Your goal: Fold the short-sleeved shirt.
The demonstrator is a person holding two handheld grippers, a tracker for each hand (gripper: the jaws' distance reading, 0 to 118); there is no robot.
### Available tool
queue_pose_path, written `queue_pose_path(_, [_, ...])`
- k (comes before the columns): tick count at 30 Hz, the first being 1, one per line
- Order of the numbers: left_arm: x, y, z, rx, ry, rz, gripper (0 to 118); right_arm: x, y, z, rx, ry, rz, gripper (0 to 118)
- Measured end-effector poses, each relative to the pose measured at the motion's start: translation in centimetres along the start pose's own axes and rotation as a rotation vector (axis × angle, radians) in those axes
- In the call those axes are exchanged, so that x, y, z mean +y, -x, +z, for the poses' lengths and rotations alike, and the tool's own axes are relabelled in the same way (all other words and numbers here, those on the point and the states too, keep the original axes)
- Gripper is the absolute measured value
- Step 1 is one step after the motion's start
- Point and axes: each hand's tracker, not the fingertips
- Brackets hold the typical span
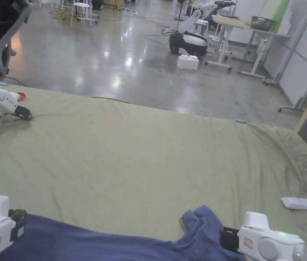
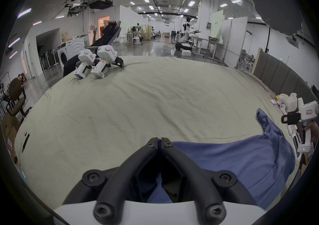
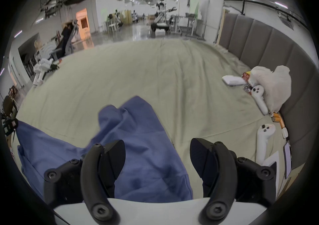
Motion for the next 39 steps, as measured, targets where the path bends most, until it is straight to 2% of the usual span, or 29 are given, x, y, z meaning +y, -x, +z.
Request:
queue_pose_path(5, [-0.7, 0.1, 0.3, 0.004, 0.000, 0.017, 0, 0.2, -1.3, -5.5, 0.019, 0.140, -0.036, 79])
queue_pose_path(7, [-1.0, 0.4, 0.3, 0.008, 0.000, 0.036, 0, 0.0, -1.4, -6.5, 0.017, 0.179, -0.051, 59])
queue_pose_path(9, [-1.0, 0.7, 0.3, 0.014, -0.002, 0.040, 0, -0.4, -0.9, -5.9, 0.018, 0.138, -0.010, 51])
queue_pose_path(10, [-1.1, 0.8, 0.1, 0.019, -0.001, 0.036, 0, -0.4, -0.7, -5.8, 0.020, 0.129, 0.031, 36])
queue_pose_path(12, [-1.1, 1.1, -0.2, 0.025, 0.003, 0.024, 0, -0.5, -0.4, -5.4, -0.008, 0.117, 0.050, 1])
queue_pose_path(13, [-1.0, 1.2, -0.3, 0.029, 0.006, 0.022, 0, -0.6, -0.2, -4.9, -0.050, 0.108, 0.080, 2])
queue_pose_path(14, [-1.1, 1.1, -0.2, 0.031, 0.006, 0.023, 0, -0.8, -0.2, -4.8, 0.012, 0.115, 0.069, 2])
queue_pose_path(18, [-1.1, 1.2, 0.3, 0.033, 0.006, 0.026, 0, -1.3, 0.0, -2.6, -0.003, 0.061, 0.043, 2])
queue_pose_path(22, [-0.8, 1.8, 1.4, 0.021, -0.006, 0.041, 0, -1.5, -0.4, 2.2, 0.045, -0.044, -0.004, 2])
queue_pose_path(28, [-0.4, 2.9, 4.8, -0.023, -0.049, 0.039, 0, -3.0, -1.3, 11.0, 0.069, -0.153, -0.001, 2])
queue_pose_path(33, [-1.9, 4.5, 7.6, -0.068, -0.077, 0.034, 0, -6.2, -1.7, 16.3, 0.065, -0.172, 0.044, 2])
queue_pose_path(39, [-6.0, 6.4, 9.3, -0.090, -0.017, -0.009, 0, -12.3, -2.1, 18.5, 0.030, -0.106, 0.090, 2])
